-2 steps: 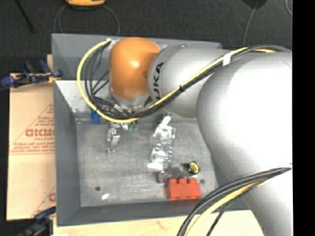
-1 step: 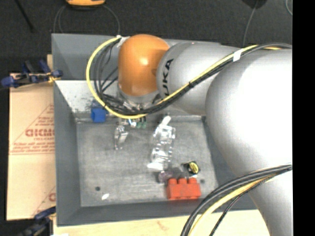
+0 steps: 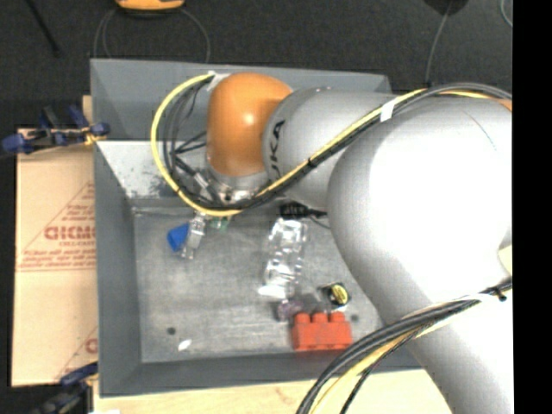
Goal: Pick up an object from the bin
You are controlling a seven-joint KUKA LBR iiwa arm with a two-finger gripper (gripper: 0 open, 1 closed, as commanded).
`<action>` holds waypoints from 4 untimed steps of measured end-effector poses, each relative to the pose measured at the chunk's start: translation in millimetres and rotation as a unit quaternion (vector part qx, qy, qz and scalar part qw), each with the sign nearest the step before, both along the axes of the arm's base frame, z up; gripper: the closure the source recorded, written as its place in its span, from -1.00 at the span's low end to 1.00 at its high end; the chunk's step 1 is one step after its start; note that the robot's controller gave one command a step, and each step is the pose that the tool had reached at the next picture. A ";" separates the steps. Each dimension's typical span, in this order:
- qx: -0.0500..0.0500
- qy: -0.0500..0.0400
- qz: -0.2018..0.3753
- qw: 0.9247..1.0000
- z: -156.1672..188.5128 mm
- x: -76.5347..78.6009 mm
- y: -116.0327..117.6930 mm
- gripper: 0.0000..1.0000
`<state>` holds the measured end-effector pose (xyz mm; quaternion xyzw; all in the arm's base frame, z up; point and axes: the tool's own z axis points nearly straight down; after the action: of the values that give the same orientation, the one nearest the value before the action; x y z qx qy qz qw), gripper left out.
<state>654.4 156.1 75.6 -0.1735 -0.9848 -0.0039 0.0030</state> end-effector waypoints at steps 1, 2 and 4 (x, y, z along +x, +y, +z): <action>-0.007 -0.005 -0.105 0.994 -0.4 -7.0 23.0 -1.00; -0.003 -0.010 -0.104 0.995 1.5 -5.3 25.4 1.00; -0.005 -0.005 -0.104 0.995 12.8 -1.9 22.5 1.00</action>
Offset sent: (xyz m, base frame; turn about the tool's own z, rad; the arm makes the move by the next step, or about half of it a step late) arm -0.0109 0.0275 -0.0056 0.2095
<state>652.5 178.6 88.4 -0.2751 -0.9614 -0.0002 -0.0031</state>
